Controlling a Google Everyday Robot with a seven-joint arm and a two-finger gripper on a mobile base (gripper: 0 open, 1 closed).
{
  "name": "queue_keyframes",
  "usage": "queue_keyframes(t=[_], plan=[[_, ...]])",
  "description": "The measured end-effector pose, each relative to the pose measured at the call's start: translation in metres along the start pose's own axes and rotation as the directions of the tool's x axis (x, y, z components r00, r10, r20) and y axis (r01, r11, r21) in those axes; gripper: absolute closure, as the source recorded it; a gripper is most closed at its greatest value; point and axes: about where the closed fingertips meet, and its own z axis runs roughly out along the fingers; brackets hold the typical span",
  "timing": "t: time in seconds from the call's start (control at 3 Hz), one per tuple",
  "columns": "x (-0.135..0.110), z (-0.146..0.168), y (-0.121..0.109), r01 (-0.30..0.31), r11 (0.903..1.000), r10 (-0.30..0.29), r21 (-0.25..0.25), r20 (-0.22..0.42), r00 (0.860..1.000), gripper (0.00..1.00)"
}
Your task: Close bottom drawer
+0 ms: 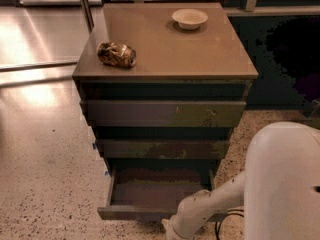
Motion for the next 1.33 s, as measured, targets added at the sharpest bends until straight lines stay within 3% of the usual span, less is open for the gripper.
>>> queue_keyframes(t=[0.33,0.67,1.0,1.33], plan=[[0.012,0.040,0.007,-0.046,0.9985,0.047,-0.030,0.037,0.998,0.00],[0.012,0.040,0.007,-0.046,0.9985,0.047,-0.030,0.037,0.998,0.00],[0.013,0.049,0.005,-0.040,0.9984,0.043,-0.039,0.079,0.996,0.00],[0.017,0.077,0.002,-0.042,0.9941,0.059,-0.100,0.178,0.982,0.00]])
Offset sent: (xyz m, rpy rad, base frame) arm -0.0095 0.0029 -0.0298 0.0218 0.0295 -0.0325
